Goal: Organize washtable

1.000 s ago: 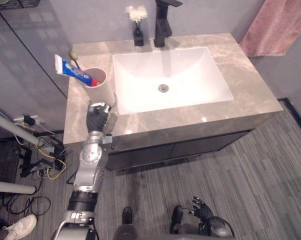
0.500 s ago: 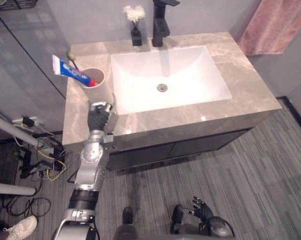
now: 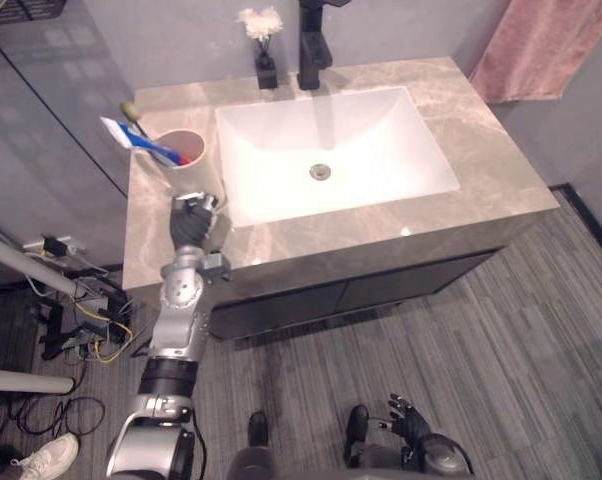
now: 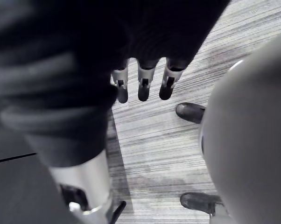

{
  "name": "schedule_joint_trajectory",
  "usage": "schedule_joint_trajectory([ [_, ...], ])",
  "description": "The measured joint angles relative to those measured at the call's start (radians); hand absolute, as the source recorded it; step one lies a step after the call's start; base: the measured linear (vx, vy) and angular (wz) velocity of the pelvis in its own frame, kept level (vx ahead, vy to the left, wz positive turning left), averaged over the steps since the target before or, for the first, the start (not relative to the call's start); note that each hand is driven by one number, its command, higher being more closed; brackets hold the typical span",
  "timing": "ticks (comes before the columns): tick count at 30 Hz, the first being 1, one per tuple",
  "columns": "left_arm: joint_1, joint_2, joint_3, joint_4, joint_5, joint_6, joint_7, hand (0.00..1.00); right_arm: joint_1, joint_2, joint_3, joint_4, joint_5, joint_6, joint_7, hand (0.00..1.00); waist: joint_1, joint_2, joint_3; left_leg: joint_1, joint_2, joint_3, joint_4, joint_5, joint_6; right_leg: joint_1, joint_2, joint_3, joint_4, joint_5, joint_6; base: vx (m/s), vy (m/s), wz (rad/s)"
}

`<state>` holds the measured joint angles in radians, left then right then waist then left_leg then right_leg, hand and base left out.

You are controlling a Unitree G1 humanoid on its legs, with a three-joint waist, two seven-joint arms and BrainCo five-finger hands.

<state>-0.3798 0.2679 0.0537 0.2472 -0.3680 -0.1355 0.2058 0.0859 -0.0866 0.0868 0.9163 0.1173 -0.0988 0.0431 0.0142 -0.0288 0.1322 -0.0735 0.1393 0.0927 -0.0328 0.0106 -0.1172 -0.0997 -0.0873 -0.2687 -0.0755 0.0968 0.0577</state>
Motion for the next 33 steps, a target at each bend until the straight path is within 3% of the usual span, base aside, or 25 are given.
schedule_joint_trajectory([
  [33,-0.04,0.036,0.067,0.032,-0.013,-0.007,0.017,1.0,0.007,0.0,-0.011,-0.021,0.009,-0.001,0.0,0.0,0.001,-0.009,0.029,0.004,0.002,0.02,0.001,-0.002,-0.001,-0.008,0.0,0.025,0.003,0.004,0.003,0.0,0.001,-0.01],
])
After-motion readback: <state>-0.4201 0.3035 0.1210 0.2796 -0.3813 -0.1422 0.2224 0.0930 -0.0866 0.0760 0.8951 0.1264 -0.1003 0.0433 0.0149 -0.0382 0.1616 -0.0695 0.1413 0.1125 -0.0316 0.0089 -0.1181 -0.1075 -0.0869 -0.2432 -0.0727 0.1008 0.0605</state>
